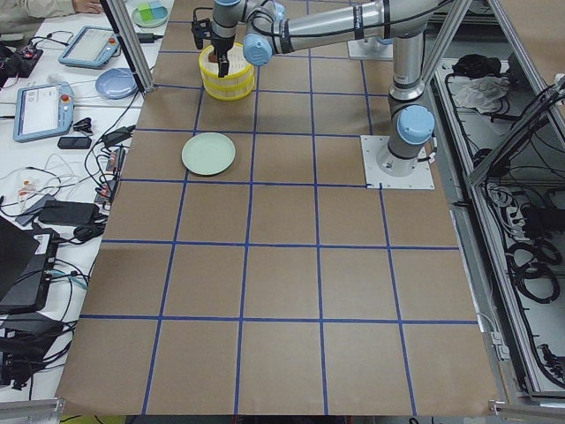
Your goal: Stack buns with steamer
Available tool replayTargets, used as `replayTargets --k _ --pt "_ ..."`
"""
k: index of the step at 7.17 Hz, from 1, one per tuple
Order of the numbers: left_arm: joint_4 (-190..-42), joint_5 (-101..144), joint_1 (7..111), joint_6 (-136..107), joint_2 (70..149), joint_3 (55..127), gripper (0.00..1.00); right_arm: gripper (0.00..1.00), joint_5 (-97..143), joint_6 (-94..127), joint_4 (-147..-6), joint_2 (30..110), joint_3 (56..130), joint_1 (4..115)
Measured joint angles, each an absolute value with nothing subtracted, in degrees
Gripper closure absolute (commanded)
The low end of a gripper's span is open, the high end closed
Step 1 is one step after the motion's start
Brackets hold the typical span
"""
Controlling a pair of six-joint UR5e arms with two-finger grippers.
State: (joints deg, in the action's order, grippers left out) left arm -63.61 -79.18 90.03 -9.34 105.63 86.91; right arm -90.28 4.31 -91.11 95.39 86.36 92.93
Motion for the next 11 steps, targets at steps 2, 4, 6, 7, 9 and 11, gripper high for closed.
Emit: replayTargets --k 2,4,6,7,9,11 --pt "-74.83 -83.71 85.69 2.74 100.30 86.69 0.00 0.00 -91.62 2.52 -94.10 90.57 81.92 93.37" --pt "-84.00 -88.25 83.53 8.43 95.14 86.60 0.00 0.00 -92.67 1.33 -94.49 88.69 80.38 93.41" --pt "-89.11 -89.07 82.54 9.44 91.85 86.59 0.00 0.00 -92.47 1.28 -94.67 88.73 80.70 93.43" --pt "-90.07 -89.13 82.39 9.53 91.19 86.77 0.00 0.00 -92.32 1.29 -94.65 88.81 80.79 93.43" --pt "-90.86 -89.26 82.27 9.57 90.92 87.56 0.00 0.00 -89.79 1.49 -94.42 88.96 81.12 93.38" --pt "-91.39 -89.35 82.25 9.58 90.89 87.76 0.00 0.00 -89.24 1.31 -94.20 89.24 81.66 93.31"
